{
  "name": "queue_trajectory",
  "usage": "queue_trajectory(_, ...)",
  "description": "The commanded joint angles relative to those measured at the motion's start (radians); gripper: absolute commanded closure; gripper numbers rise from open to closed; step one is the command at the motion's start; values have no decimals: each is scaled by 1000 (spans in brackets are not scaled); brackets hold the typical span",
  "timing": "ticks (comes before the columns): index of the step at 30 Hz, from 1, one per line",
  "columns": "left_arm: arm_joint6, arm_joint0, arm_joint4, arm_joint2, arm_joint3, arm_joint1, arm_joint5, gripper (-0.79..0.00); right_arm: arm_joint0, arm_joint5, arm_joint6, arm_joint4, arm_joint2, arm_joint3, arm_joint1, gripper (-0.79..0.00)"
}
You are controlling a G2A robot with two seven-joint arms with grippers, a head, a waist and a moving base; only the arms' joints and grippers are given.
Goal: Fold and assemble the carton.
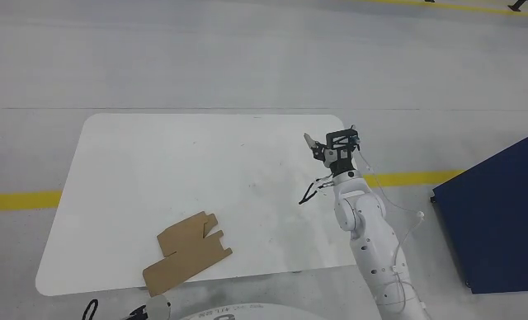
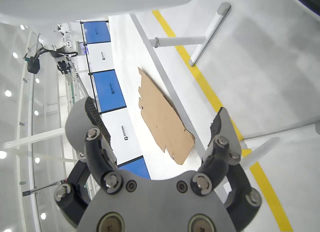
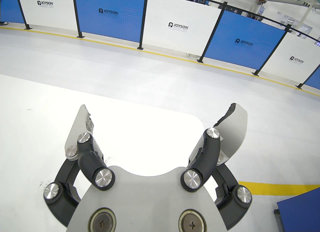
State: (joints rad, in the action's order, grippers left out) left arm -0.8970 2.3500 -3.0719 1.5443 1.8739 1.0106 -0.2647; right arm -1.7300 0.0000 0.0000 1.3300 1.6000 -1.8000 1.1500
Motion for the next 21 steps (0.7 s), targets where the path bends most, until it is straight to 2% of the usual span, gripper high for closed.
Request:
queue_trajectory(1,33,0,0,-2,-3,-8,5,-785,0,0,0,0,0,0,0,-785)
queue_trajectory(4,123,0,0,-5,-8,-14,25,-785,0,0,0,0,0,0,0,-785)
queue_trajectory(9,165,0,0,-35,-11,-28,64,-785,0,0,0,0,0,0,0,-785)
queue_trajectory(16,231,0,0,-65,-10,-53,84,-591,0,0,0,0,0,0,0,-785)
queue_trajectory(21,265,0,0,-76,-6,-67,105,-576,0,0,0,0,0,0,0,-785)
